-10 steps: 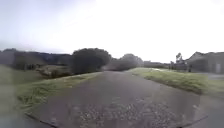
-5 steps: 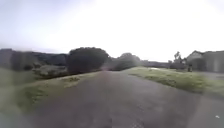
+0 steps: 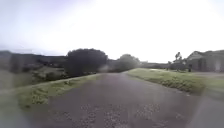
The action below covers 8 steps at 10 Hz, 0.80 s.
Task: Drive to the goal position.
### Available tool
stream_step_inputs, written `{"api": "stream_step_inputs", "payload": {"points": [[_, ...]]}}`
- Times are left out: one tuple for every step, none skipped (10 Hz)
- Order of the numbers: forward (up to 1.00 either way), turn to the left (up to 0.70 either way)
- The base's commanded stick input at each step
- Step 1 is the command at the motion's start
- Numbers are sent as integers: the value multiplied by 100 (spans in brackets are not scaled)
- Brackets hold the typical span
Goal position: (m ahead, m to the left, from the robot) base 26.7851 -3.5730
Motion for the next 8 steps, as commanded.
{"api": "stream_step_inputs", "payload": {"points": [[100, 0], [100, 0], [100, 0], [100, 0], [100, 0], [100, 0], [100, 0], [100, 0]]}}
